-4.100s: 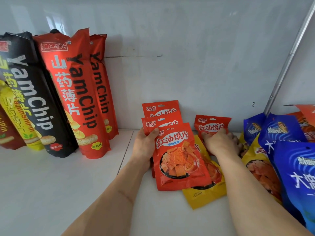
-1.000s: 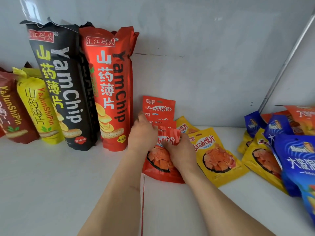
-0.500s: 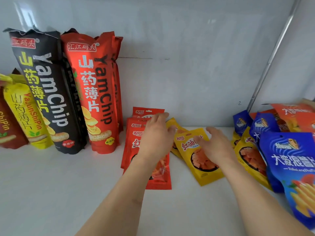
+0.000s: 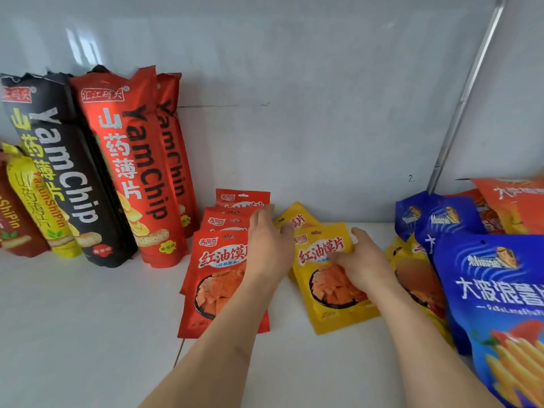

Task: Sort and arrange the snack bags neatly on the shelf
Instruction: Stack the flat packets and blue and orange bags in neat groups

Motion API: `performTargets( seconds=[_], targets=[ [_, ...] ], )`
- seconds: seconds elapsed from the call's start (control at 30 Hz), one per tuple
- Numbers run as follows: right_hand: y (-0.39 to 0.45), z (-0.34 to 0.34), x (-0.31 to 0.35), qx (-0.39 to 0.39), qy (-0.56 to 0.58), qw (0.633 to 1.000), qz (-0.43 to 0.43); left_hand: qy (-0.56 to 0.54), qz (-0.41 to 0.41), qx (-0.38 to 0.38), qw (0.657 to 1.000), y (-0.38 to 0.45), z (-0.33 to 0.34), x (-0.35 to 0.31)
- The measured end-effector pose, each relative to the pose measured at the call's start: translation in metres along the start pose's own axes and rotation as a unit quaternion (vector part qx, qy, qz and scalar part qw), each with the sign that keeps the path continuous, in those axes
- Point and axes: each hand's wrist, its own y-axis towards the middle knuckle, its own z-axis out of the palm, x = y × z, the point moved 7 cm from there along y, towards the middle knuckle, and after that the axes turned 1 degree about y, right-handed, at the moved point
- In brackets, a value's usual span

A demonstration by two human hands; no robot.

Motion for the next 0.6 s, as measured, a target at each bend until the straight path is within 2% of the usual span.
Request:
performTargets(
  seconds=[0.1,0.27,0.37,0.47,0.6],
  targets=[
    [-0.002,-0.017,-0.002,-0.053,0.112,0.992,-0.020,-0.067,-0.048,0.018,0.996,0.005,0.011,-0.002],
    [0.000,-0.028,-0.018,-0.060,0.305,0.950,0.013,-0.166,-0.164,0.017,0.972,0.002,0.030,0.008],
    [0.001,-0.028,-0.023,-0.050,0.380,0.923,0.037,-0.240,-0.264,0.033,0.933,0.002,0.037,0.015],
    [0.001,-0.027,-0.026,-0.038,0.428,0.901,0.062,-0.329,-0.351,0.056,0.875,-0.007,0.046,0.021],
    [0.000,-0.027,-0.028,-0.007,0.442,0.893,0.080,-0.406,-0.391,0.124,0.817,-0.016,0.064,0.018]
  ],
)
